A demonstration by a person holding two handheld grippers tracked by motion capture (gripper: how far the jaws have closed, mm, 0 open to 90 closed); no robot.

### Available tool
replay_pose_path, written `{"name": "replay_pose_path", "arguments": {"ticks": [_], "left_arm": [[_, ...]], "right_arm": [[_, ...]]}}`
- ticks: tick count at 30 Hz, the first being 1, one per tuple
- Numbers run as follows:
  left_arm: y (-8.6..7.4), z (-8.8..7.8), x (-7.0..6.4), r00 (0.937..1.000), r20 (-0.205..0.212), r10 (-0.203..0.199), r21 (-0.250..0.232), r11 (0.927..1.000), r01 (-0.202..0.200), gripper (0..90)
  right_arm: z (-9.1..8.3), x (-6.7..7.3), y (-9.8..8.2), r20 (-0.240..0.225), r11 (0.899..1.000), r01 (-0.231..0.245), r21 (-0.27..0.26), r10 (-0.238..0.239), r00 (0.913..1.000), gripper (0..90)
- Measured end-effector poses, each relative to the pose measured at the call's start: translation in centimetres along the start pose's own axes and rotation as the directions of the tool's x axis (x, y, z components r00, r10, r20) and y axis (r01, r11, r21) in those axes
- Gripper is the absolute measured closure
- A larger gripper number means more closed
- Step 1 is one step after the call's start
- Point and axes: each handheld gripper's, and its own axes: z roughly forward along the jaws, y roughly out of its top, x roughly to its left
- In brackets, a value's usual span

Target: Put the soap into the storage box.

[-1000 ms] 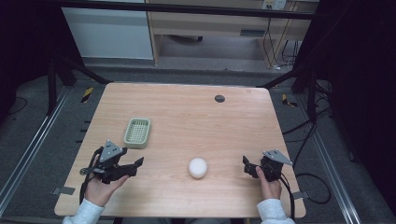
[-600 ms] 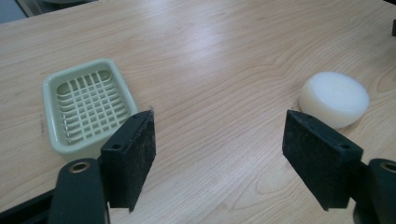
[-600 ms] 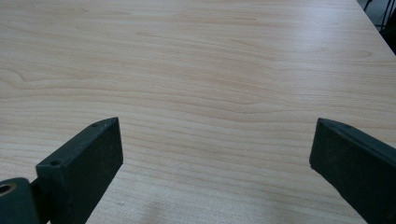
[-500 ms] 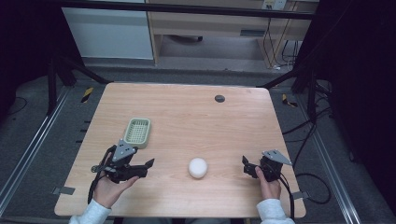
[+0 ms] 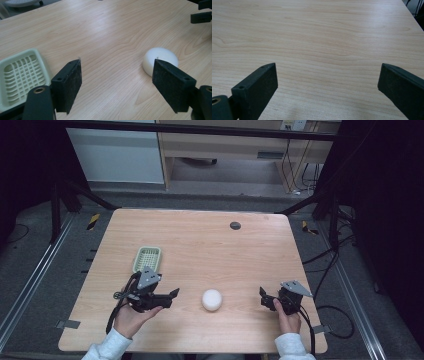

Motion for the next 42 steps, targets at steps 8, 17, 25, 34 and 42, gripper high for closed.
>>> {"name": "replay_pose_path", "arguments": {"ticks": [8,17,25,34,42], "left_arm": [[1.3,1.9,-1.8,0.9985,0.043,0.034,0.033,0.9989,-0.035,22.9],[1.7,3.6,-3.1,0.9959,0.071,0.056,0.076,0.9952,-0.061,22.6],[2.0,4.9,-3.8,0.9944,0.086,0.062,0.100,0.9925,-0.071,21.9],[2.1,6.4,-5.0,0.9907,0.114,0.074,0.122,0.9886,-0.088,21.5],[2.3,7.4,-5.7,0.9877,0.130,0.086,0.148,0.9833,-0.105,21.4]], "right_arm": [[0.1,0.0,0.0,-0.002,1.000,0.005,0.003,-0.005,1.0000,3.0],[0.1,0.1,0.0,-0.003,1.000,0.008,0.007,-0.008,1.0000,3.1],[0.2,0.1,0.0,-0.006,1.000,0.005,0.009,-0.004,1.0000,3.1],[0.3,0.1,0.0,-0.009,1.000,0.009,0.016,-0.008,0.9999,3.1],[0.3,0.2,-0.1,-0.011,1.000,0.010,0.022,-0.010,0.9999,3.2]]}}
